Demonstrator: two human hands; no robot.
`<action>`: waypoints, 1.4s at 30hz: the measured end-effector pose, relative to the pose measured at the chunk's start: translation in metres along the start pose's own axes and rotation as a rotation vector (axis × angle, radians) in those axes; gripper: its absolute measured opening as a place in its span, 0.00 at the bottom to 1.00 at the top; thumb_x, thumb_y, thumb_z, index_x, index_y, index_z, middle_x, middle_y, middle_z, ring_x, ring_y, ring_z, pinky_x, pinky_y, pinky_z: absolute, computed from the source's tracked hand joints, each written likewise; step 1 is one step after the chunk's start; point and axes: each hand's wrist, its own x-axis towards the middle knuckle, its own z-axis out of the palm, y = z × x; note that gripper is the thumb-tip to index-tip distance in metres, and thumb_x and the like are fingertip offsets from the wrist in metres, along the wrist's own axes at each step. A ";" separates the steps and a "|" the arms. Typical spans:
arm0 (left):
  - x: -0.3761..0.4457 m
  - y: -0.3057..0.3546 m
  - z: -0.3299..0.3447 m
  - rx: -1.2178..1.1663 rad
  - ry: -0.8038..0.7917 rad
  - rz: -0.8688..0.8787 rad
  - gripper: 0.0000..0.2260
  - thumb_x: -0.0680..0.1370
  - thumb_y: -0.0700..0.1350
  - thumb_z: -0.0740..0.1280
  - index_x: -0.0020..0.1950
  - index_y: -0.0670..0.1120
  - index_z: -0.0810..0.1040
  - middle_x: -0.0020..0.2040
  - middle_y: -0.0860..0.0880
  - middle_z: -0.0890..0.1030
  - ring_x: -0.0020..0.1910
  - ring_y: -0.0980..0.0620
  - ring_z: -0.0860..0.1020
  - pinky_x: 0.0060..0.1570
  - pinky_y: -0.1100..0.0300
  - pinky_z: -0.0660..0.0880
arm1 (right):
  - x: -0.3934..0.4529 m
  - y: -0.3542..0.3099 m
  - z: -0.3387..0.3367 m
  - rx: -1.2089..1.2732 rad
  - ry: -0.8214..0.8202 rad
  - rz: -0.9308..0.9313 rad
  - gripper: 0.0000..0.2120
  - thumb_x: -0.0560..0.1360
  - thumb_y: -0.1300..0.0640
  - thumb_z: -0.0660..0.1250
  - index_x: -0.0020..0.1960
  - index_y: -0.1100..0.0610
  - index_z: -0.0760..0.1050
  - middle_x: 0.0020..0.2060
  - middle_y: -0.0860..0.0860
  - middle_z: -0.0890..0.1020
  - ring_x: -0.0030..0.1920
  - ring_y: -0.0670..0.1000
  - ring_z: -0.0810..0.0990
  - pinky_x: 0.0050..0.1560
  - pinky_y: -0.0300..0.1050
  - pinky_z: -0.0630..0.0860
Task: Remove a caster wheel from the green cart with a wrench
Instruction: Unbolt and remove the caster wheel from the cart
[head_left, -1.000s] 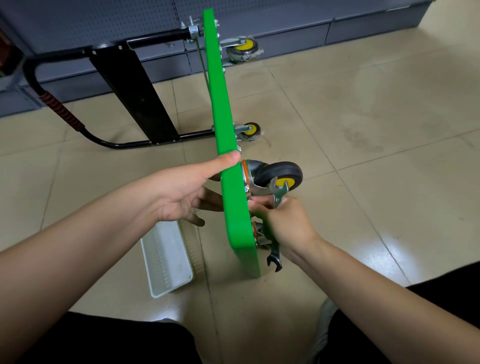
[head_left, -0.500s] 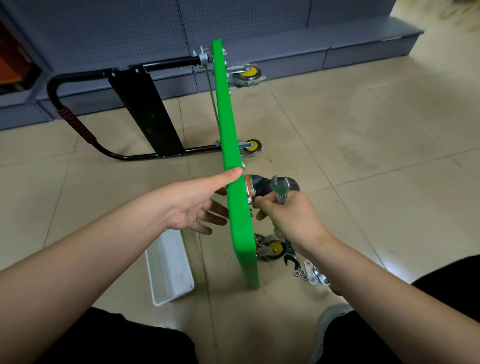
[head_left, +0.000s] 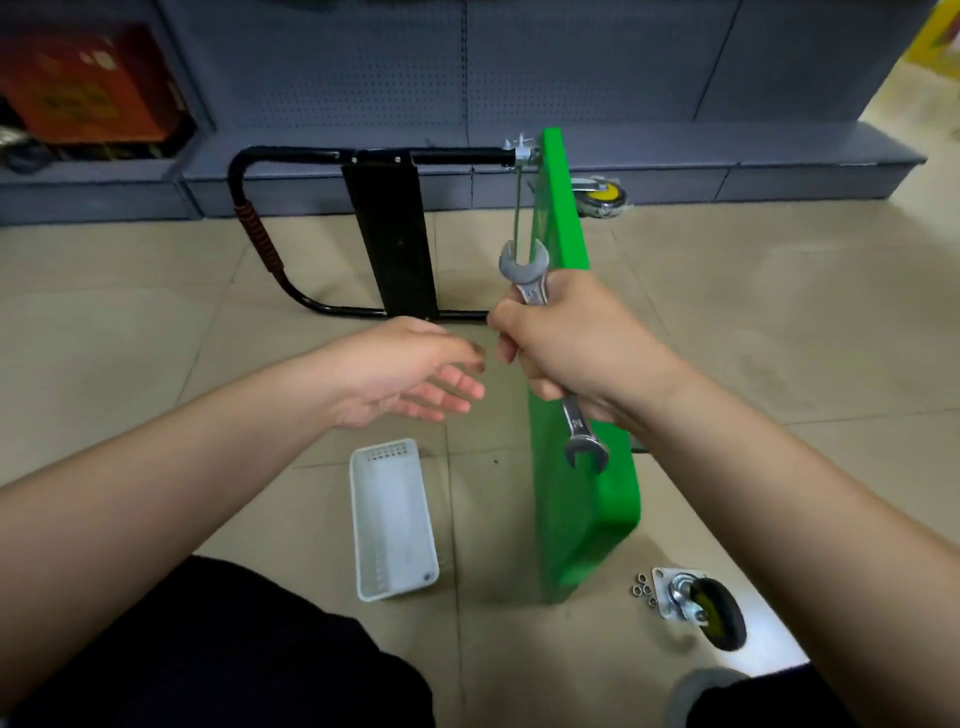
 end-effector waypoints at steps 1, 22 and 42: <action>0.002 -0.007 -0.007 -0.006 -0.006 0.001 0.07 0.80 0.46 0.68 0.55 0.44 0.81 0.48 0.44 0.87 0.51 0.44 0.85 0.59 0.50 0.78 | 0.000 -0.002 0.013 0.003 -0.023 0.009 0.10 0.75 0.59 0.63 0.36 0.57 0.75 0.28 0.56 0.79 0.18 0.52 0.66 0.23 0.40 0.63; 0.148 -0.339 0.013 0.542 -0.142 -0.016 0.10 0.79 0.41 0.67 0.57 0.47 0.85 0.54 0.53 0.85 0.52 0.55 0.81 0.54 0.66 0.72 | 0.024 0.279 0.202 -0.207 -0.236 0.693 0.13 0.79 0.54 0.63 0.40 0.57 0.80 0.30 0.51 0.84 0.23 0.44 0.74 0.33 0.40 0.69; 0.184 -0.393 0.074 0.820 -0.151 -0.002 0.11 0.78 0.43 0.64 0.57 0.40 0.78 0.54 0.41 0.78 0.52 0.40 0.80 0.50 0.53 0.77 | 0.013 0.320 0.210 -0.171 -0.206 0.831 0.14 0.78 0.49 0.63 0.47 0.57 0.83 0.42 0.60 0.85 0.39 0.58 0.84 0.37 0.42 0.72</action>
